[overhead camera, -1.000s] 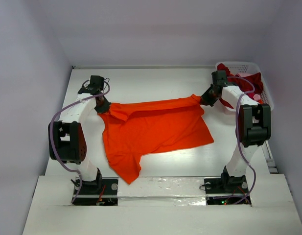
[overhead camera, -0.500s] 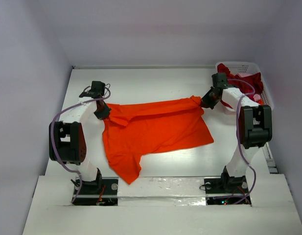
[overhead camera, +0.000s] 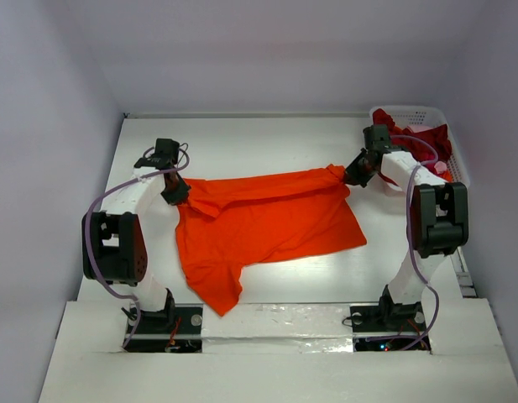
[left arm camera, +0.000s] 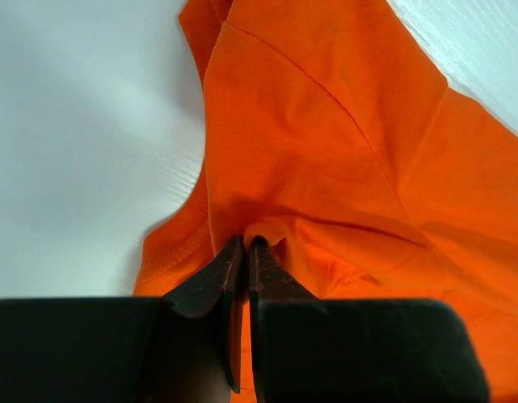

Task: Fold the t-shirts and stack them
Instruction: Fold the tshirt

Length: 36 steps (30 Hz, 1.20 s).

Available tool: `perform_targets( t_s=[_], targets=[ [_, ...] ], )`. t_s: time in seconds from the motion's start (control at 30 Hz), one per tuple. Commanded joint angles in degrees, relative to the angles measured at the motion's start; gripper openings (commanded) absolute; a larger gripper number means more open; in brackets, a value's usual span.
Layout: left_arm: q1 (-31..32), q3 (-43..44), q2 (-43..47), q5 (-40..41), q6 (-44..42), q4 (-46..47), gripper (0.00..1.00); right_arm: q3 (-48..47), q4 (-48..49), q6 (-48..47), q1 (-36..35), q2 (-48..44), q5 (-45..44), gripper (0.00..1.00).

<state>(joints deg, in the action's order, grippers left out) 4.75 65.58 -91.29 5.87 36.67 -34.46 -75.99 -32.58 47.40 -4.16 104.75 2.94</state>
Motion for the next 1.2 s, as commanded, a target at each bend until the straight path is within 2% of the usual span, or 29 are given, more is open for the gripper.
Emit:
perform_targets(
  t_s=[0.0, 1.17],
  targets=[
    [-0.54, 0.78, 2.87, 0.02, -1.07, -2.11, 0.0, 0.57, 0.59, -0.2, -0.76, -3.24, -0.48, 0.0],
    [-0.54, -8.98, 2.08, -0.42, -1.77, 0.53, 0.0, 7.17, 3.31, 3.67, -4.19, -3.59, 0.84, 0.0]
  ],
)
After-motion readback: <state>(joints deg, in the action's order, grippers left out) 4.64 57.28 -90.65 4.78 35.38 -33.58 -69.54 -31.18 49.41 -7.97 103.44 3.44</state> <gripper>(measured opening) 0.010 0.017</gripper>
